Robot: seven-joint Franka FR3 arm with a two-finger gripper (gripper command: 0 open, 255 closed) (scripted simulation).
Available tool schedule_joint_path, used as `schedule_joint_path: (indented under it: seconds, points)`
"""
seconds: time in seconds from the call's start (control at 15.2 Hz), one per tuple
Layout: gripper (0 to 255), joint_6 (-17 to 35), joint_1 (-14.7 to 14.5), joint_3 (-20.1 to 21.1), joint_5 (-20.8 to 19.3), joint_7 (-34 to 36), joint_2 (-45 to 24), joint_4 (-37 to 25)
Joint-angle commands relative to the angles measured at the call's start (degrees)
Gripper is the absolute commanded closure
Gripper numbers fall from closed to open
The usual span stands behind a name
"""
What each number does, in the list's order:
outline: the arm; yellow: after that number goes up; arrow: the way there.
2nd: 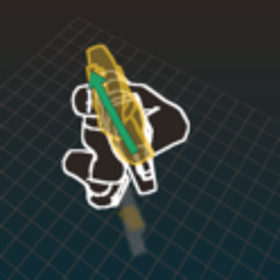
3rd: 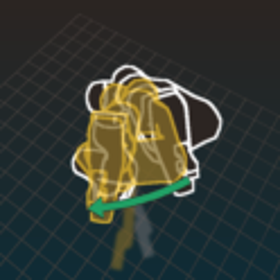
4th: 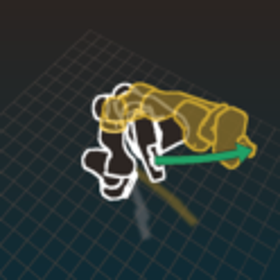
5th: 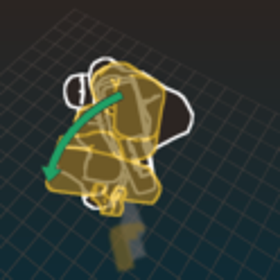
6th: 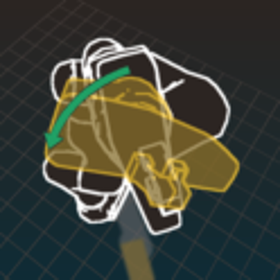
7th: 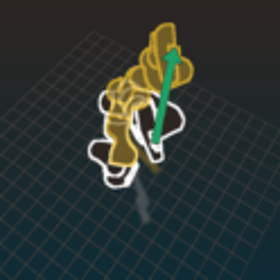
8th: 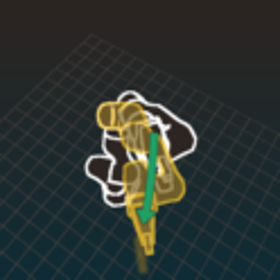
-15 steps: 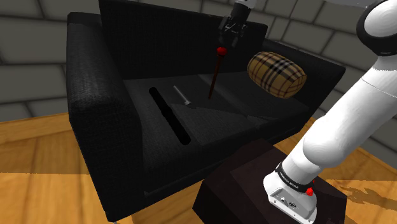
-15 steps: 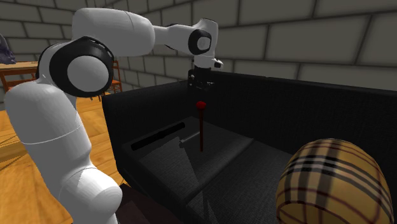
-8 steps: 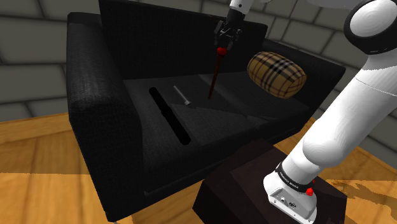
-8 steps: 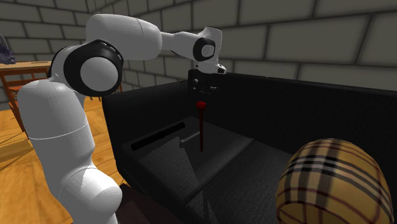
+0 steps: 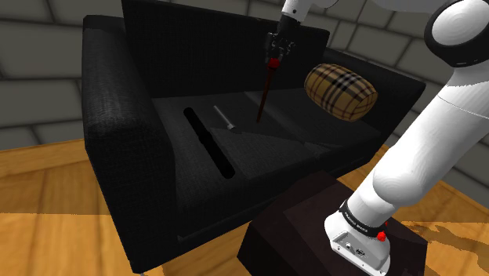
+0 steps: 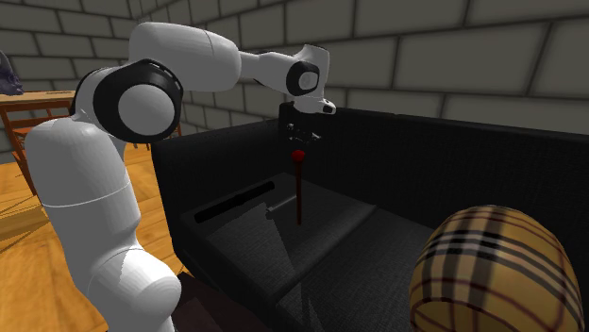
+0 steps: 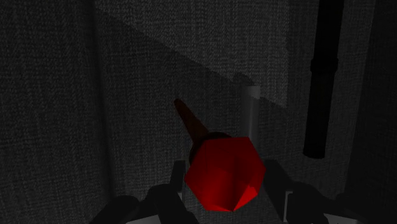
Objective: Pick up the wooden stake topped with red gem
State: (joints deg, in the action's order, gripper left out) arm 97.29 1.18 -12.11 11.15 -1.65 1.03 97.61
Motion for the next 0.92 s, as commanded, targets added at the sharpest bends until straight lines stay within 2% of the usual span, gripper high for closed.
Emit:
schedule_joint_path:
  seconds: [0.0, 0.26, 0.86]
  points:
    - [255, 0.0, 0.0, 0.0, 0.0, 0.0, -0.1, 0.1]
    - [255, 0.1, -0.1, 0.1, 0.0, 0.1, 0.2, 0.4]
    - [255, -7.1, 0.1, -0.1, 0.2, 1.1, -1.2, -8.2]
